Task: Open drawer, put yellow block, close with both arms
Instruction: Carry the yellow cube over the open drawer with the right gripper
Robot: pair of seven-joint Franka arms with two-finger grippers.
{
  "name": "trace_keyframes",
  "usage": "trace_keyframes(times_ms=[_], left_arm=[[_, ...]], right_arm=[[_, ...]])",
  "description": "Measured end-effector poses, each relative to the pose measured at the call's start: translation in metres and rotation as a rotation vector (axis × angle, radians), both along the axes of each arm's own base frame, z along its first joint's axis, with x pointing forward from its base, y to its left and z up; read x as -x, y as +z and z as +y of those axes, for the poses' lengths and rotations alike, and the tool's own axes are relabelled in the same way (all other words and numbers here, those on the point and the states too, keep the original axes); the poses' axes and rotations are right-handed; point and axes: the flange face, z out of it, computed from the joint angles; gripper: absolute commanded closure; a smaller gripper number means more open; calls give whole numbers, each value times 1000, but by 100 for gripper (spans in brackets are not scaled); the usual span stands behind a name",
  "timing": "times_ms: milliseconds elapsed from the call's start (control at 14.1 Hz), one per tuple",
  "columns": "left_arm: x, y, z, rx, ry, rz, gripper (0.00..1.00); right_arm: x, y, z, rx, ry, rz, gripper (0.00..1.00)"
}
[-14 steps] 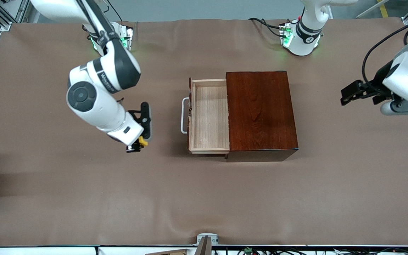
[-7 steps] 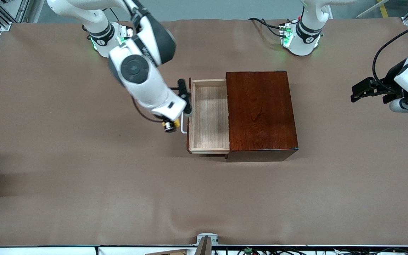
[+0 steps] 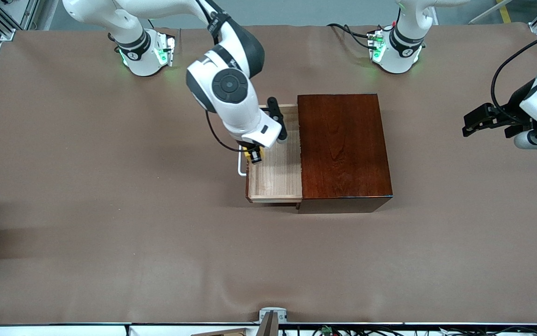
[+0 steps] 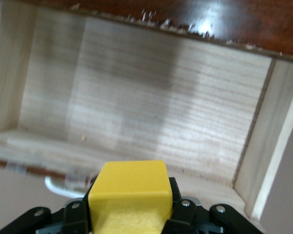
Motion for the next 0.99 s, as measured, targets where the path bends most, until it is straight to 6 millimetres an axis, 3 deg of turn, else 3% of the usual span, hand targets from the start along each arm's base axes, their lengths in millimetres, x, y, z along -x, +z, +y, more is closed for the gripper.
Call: trace_keyframes(times_ms=[212,707,778,919,990], left_arm=[[-1,2,8,1,16,-11,0],[-2,4,21,1,39,-17,0],[-2,4,20,1,39,-18,0],[-2,4,20,1,39,-22,0],[-2,4,20,1,39,-23,0]], right_arm=[[12,-14,21,21,-86,-23,100],[20,-57,46,6,-220,-46,100],[21,-62,48,3,-223,-48,95],[22,-71,51,1,-227,-50,0],[24,-72,53,1,-239,-49,0]])
